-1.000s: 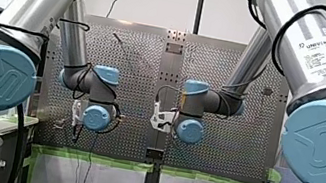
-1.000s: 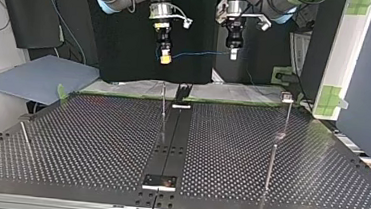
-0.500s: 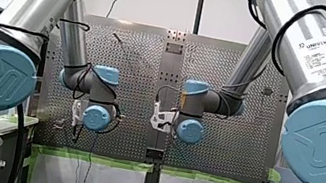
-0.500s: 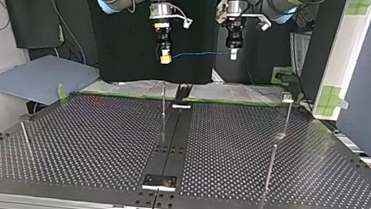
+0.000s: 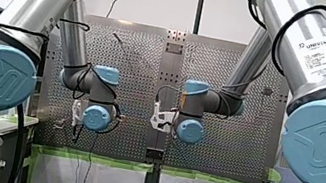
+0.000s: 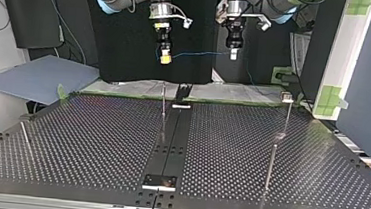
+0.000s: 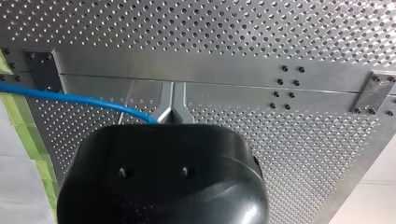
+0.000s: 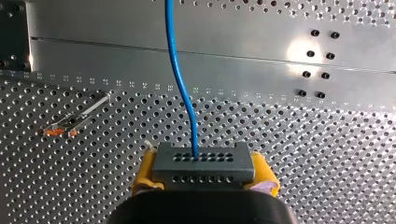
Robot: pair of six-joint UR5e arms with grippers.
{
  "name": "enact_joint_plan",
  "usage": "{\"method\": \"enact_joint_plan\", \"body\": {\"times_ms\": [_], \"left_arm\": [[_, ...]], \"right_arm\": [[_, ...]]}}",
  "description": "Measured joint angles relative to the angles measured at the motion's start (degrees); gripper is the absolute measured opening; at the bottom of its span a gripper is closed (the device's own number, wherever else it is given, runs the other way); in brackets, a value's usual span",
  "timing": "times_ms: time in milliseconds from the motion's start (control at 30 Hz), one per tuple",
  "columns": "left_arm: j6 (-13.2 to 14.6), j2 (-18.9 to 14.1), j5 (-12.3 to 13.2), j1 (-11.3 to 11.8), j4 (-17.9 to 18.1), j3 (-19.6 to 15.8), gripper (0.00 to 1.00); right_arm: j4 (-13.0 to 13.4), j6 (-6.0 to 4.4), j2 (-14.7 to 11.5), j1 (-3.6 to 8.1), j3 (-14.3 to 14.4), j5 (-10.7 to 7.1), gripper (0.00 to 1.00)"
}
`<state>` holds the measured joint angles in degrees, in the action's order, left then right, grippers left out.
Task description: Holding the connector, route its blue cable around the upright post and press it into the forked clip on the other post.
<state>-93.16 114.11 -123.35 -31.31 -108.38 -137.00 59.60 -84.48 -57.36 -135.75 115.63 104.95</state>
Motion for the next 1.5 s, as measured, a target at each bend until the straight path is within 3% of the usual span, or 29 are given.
{"method": "enact_joint_plan", "body": {"times_ms": [200, 567, 833, 1500], "left_arm": [[0.1, 0.3, 0.0, -0.3, 0.1, 0.4, 0.0], [0.2, 4.7, -0.2, -2.3, 0.4, 1.0, 0.0], [0.2, 5.1, -0.2, -2.4, 0.4, 1.1, 0.0], [0.2, 5.1, -0.2, -2.4, 0.4, 1.1, 0.0]], "right_arm": [[0.0, 0.01, 0.1, -0.08, 0.1, -0.01, 0.0], [0.1, 0.35, 4.0, -3.06, 0.4, 0.0, 0.0], [0.1, 0.35, 7.2, -3.24, 0.4, 0.0, 0.0], [0.1, 0.35, 7.5, -3.25, 0.4, 0.0, 0.0]]}}
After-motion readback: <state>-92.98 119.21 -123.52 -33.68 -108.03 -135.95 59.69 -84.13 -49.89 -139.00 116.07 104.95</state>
